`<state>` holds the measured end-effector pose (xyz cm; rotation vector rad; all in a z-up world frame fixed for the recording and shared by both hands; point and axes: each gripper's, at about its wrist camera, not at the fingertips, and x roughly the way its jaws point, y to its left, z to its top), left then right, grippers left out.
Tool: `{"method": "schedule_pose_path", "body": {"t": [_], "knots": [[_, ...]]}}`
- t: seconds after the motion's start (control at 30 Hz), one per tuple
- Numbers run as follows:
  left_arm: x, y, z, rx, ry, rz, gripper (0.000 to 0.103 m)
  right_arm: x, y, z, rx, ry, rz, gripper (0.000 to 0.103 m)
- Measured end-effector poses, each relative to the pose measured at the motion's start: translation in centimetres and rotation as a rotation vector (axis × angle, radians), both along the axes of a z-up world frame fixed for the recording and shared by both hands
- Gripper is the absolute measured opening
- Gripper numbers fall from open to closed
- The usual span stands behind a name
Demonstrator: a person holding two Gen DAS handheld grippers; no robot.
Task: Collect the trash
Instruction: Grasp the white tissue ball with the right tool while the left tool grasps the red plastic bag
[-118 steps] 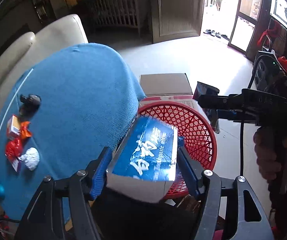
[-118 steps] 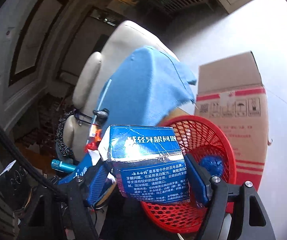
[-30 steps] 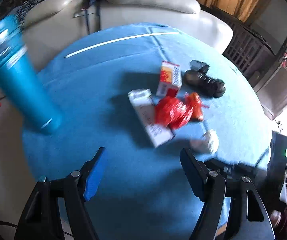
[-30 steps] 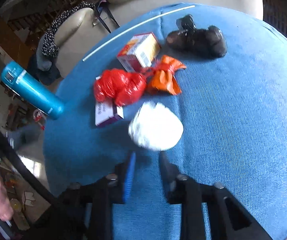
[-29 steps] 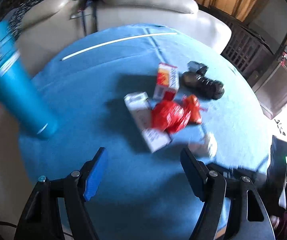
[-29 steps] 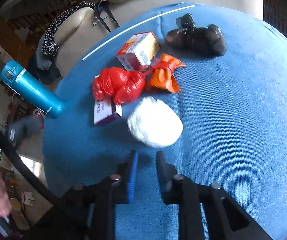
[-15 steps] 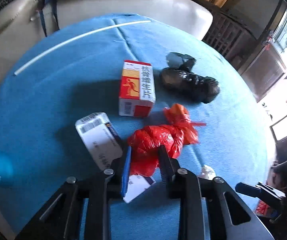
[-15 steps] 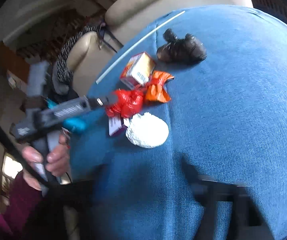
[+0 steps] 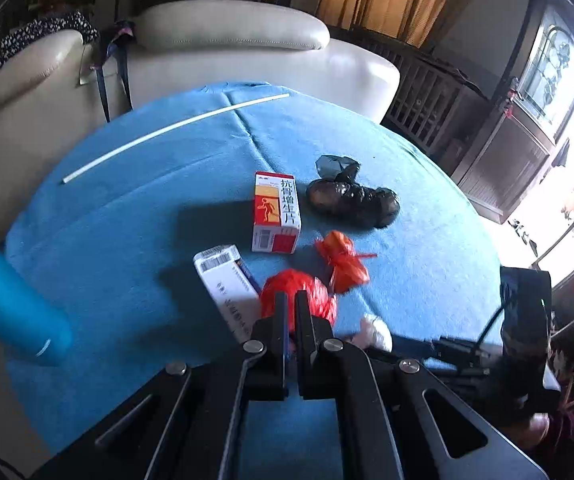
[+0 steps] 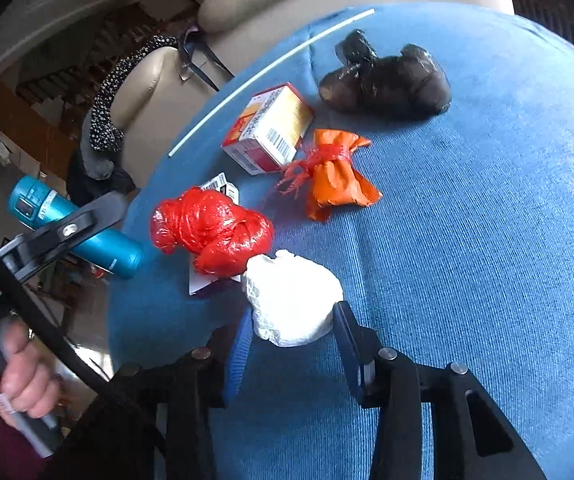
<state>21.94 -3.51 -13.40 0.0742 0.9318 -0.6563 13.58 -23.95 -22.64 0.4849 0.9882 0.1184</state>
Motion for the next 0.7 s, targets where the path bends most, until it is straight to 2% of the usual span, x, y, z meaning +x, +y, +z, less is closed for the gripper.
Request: {"method": "schedule_pose_path", "body": {"t": [0.1,0.13,0.17,0.23,0.37,0.4,0.43,0.5,0.6,0.7], "knots": [[-0.8,0.1,0.0,0.029,-0.023,-0.022,0.009,-1.5,-0.4,0.6,0.003,-0.020,-0.011,0.039],[-0.8,-0.3,-0.1,0.054,-0.033,-0.023,0.024,-1.9,-0.6,0.7,0.001,-0.023,-0.015,0.039],[-0.7,-0.8,-0.3,0.086,-0.047,-0.017,0.050,-2.7,-0.8,0.9,0.000,-0.024,-0.021,0.039],[-0.2,-2.1,-0.6,0.125,-0.075,0.007,0.071,-4.4,-1.6,1.3,0.002,-0.030,-0.043,0.039],[1.4,-4.9,-2.6,0.192,-0.027,-0.003,0.070,-7.4,-3.2,2.1,0.005,-0.045,-0.078,0.039],[1.8,-5.7,-3.4,0.206,-0.007,-0.015,0.066,-8.0,-3.5,2.3,0.003,-0.046,-0.085,0.039],[2.1,-6.3,-4.1,0.219,0.013,-0.017,0.043,-8.3,-3.7,2.5,0.000,-0.050,-0.092,0.039],[2.3,-6.7,-4.6,0.222,0.033,-0.013,0.039,-9.0,-4.1,3.0,-0.012,-0.063,-0.104,0.039],[1.5,-6.7,-3.9,0.209,0.005,-0.001,0.033,-10.1,-4.8,4.0,-0.016,-0.093,-0.118,0.039],[-0.2,-6.1,-1.5,0.159,-0.040,0.010,0.029,-11.2,-5.2,5.3,-0.029,-0.141,-0.127,0.039]]}}
